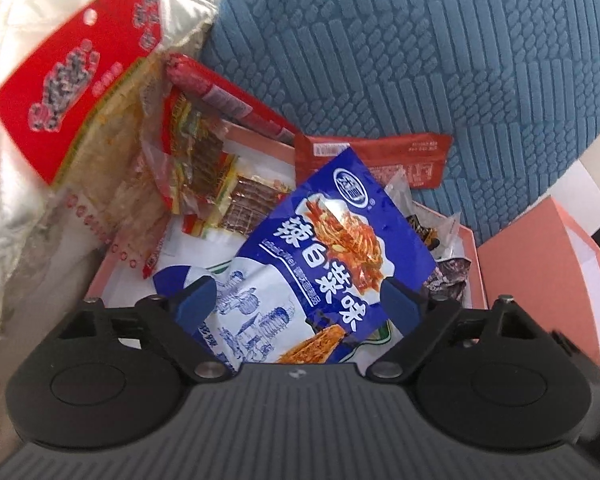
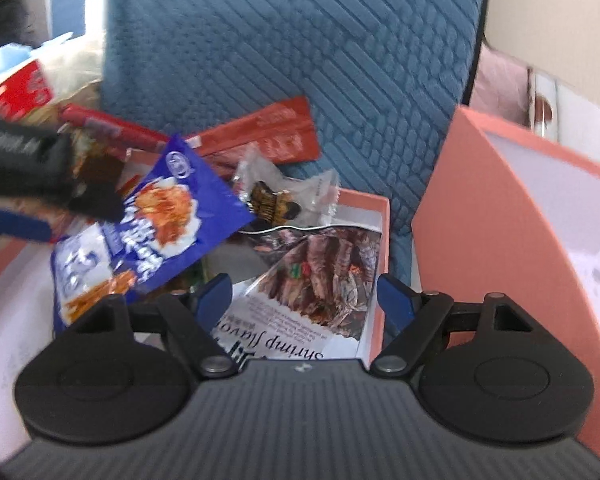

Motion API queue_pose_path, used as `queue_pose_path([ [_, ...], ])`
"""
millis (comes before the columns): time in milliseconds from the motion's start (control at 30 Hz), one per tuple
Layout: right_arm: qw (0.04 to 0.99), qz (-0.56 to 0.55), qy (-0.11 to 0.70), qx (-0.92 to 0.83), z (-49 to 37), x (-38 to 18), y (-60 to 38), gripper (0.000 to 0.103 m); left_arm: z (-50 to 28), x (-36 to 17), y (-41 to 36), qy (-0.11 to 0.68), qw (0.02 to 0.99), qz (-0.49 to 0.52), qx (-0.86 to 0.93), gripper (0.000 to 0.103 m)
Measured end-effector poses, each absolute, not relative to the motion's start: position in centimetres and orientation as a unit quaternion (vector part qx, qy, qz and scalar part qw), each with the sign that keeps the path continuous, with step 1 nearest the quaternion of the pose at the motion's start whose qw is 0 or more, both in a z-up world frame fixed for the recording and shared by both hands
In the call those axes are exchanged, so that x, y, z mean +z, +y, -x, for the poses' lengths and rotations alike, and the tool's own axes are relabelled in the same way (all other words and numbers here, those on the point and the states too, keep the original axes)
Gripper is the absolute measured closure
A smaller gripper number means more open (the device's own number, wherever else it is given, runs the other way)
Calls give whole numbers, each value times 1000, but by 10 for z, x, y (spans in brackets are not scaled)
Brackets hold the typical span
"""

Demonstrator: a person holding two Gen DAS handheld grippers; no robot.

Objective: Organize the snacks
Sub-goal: 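Close the left tool on the blue bag while the right tool grasps the shrimp pouch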

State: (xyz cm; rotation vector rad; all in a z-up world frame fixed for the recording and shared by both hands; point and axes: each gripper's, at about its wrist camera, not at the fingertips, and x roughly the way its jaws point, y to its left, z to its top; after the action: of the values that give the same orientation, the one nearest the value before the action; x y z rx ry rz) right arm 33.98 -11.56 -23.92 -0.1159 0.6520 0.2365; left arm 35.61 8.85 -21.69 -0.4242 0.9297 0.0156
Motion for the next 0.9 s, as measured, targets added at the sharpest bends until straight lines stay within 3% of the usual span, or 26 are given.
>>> queue_pose_path([
  [167, 934, 41, 335, 120, -353, -241, -113, 25, -358, -219, 79, 446, 881, 159, -1, 14],
  [300, 923, 17, 363, 125, -365, -247, -114, 29, -358, -226, 61, 461, 885, 57, 12, 14],
  [533, 908, -27, 400, 122, -384, -256, -117, 29, -364, -234, 56, 458, 888, 19, 11, 14],
  [767, 901, -61, 413, 117, -388, -249, -129, 67, -374, -240, 53, 459, 888, 6, 20, 14],
  [833, 900, -69, 414, 120, -389, -246, -134, 69, -373, -240, 52, 458, 889, 7, 20, 16],
  [900, 900, -74, 412, 123, -388, -245, -137, 72, -371, -240, 52, 455, 890, 20, 14, 25],
])
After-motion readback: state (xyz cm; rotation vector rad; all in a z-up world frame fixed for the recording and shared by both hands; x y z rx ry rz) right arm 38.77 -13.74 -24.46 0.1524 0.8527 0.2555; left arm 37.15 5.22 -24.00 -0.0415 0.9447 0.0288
